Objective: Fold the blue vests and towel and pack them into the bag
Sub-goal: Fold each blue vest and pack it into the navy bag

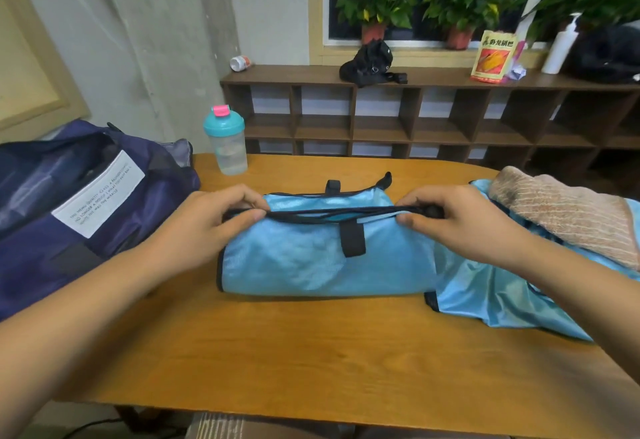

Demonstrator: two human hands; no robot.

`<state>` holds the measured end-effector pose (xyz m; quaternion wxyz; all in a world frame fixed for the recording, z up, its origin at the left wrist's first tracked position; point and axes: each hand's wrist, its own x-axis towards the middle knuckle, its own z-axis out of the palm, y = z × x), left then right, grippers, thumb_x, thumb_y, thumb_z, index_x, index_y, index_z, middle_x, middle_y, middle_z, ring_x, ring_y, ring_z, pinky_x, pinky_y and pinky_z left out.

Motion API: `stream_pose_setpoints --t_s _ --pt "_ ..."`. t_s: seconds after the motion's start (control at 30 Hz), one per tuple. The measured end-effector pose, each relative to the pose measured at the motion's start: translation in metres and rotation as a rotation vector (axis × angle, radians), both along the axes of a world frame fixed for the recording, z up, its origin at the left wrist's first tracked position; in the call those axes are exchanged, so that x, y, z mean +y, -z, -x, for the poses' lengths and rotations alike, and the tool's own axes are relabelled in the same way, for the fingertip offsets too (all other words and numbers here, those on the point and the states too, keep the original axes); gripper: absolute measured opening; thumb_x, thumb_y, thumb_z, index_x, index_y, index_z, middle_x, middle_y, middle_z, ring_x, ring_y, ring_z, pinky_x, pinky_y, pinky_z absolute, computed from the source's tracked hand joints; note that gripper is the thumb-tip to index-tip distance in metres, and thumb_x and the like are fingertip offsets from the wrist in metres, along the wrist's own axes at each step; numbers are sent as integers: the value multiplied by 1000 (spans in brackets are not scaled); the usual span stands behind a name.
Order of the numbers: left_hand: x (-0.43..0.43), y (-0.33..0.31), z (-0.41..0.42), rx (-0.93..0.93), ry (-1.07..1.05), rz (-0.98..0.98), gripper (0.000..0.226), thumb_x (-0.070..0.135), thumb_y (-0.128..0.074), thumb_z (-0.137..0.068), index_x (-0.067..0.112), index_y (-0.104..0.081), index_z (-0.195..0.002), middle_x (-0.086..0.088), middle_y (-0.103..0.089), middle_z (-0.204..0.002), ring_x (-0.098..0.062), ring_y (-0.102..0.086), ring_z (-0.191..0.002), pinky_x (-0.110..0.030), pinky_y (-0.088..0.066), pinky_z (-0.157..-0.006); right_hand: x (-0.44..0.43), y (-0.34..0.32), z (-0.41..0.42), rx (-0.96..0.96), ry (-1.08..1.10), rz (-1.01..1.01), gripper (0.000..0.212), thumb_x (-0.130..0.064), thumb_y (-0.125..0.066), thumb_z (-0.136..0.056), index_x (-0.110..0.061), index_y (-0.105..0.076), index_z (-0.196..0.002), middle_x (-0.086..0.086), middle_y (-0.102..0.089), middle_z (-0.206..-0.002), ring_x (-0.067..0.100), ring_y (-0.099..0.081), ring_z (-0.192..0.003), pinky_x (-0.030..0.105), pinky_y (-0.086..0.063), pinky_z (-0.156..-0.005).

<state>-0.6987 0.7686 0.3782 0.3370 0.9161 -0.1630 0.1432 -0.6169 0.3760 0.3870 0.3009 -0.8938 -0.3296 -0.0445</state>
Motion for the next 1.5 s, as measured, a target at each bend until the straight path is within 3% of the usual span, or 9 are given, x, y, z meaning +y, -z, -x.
stream_pose_setpoints --t_s 0.2,0.37,0.5,0.63,0.73,0.93,1.13,1.27,1.5 --pt "5 20 -73 -73 -183 -1 11 28 -64 -105 31 -75 -107 20 -74 -103 2 -67 -100 -16 -51 -84 22 8 -66 -63 150 -32 19 -28 -77 -96 -27 -71 -114 -13 -70 -90 -4 -62 -81 10 -40 -63" --pt "11 51 -121 -40 -317 -5 14 31 -63 -105 26 -74 -99 16 -74 -97 -6 -67 -93 -30 -53 -82 43 32 -107 -20 213 -11 11 -28 -75 -97 -30 -65 -99 -12 -67 -88 3 -61 -81 21 -45 -65" --pt "7 66 -142 -51 -383 -8 17 28 -65 -104 19 -71 -92 6 -72 -87 -12 -63 -79 -8 -41 -67 52 58 -128 -46 228 -24 6 -24 -72 -99 -28 -68 -99 -11 -71 -96 6 -63 -90 15 -46 -73" --pt "2 78 -153 -59 -425 31 20 30 -66 -104 18 -70 -88 9 -68 -80 1 -58 -72 -8 -40 -62 56 77 -139 -148 260 -34 5 -23 -72 -99 -26 -69 -102 -7 -65 -97 14 -60 -92 35 -54 -83" --pt "5 88 -157 -60 -453 -13 27 36 -65 -104 17 -67 -84 3 -65 -73 -8 -57 -67 -23 -38 -57 60 85 -140 -161 311 21 14 -31 -70 -100 -25 -66 -112 -5 -60 -102 16 -59 -93 41 -57 -83" --pt "9 88 -156 -96 -514 -144 20 45 -65 -101 25 -66 -97 5 -57 -98 -17 -55 -91 -37 -47 -76 70 84 -133 -228 428 239 45 -48 -59 -103 -20 -56 -138 3 -52 -128 25 -52 -117 45 -45 -101" --pt "-33 66 -129 -99 -266 -246 12 36 -66 -99 33 -55 -98 15 -53 -88 -3 -53 -78 -29 -46 -66 82 64 -89 -308 147 167 10 -33 -59 -102 -26 -54 -98 -10 -52 -95 13 -50 -90 34 -48 -84" --pt "-49 86 -125 -29 -125 -281 7 38 -66 -98 36 -59 -96 17 -54 -96 -3 -54 -89 -34 -53 -81 91 86 -71 -456 -35 293 12 -30 -58 -100 -19 -62 -97 -3 -55 -94 18 -50 -88 35 -44 -79" --pt "-42 108 -129 38 -66 -267 33 46 -60 -103 39 -60 -135 24 -47 -131 -3 -45 -127 -39 -40 -110 99 106 -96 -266 -77 266 46 -31 -55 -106 -24 -53 -152 -4 -53 -149 19 -50 -135 39 -44 -112"
